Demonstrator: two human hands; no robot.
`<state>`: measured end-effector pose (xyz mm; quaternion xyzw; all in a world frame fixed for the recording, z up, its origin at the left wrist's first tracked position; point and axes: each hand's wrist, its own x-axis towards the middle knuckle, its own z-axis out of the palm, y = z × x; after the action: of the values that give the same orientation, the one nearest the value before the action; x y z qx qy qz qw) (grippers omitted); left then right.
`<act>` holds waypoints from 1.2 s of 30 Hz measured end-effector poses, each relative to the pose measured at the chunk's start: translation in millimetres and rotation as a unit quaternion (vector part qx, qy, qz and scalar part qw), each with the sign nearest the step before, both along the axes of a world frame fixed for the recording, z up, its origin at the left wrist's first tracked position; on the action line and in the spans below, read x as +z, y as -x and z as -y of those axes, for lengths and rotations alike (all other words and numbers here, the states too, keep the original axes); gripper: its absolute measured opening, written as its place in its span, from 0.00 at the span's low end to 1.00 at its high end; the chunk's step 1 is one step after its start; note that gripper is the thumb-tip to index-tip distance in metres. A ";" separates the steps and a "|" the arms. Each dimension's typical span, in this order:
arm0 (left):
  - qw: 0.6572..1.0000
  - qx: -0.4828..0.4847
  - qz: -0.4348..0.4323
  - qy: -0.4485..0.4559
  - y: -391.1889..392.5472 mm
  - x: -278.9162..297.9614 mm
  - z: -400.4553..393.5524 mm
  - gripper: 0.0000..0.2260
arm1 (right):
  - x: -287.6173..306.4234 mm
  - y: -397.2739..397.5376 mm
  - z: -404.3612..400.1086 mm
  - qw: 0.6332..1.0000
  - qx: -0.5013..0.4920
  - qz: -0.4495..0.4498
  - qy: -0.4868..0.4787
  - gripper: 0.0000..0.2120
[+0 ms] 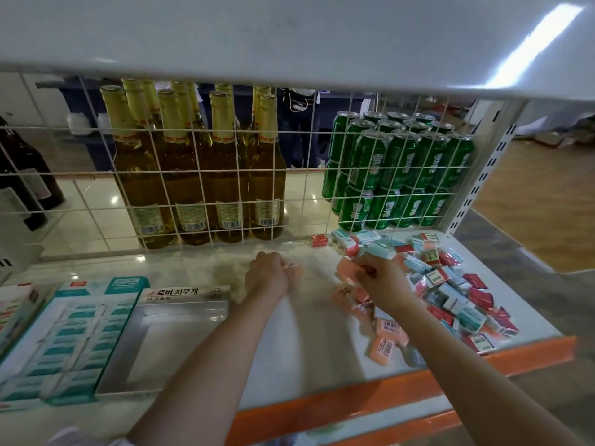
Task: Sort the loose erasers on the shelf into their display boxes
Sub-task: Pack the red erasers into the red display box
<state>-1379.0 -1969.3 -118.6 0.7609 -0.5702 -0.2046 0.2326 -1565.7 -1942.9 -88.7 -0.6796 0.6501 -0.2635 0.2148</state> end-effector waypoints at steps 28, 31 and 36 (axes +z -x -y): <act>0.989 -0.058 -0.138 -0.002 -24.4 -1.9 -42.5 0.14 | 4.9 -28.0 -32.1 0.991 -0.065 0.106 -0.050 0.10; 0.990 -0.069 -0.122 -0.018 -29.0 -4.3 -43.9 0.15 | 5.7 -28.8 -36.6 0.991 -0.065 0.096 -0.069 0.12; 0.985 -0.074 -0.155 -0.019 -31.6 -6.2 -48.8 0.16 | 1.4 -28.5 -45.9 0.992 -0.046 0.084 -0.076 0.20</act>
<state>-1347.3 -1920.5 -124.8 0.6802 -0.5775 -0.3478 0.2877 -1537.2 -1897.0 -87.4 -0.6063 0.6782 -0.2790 0.3075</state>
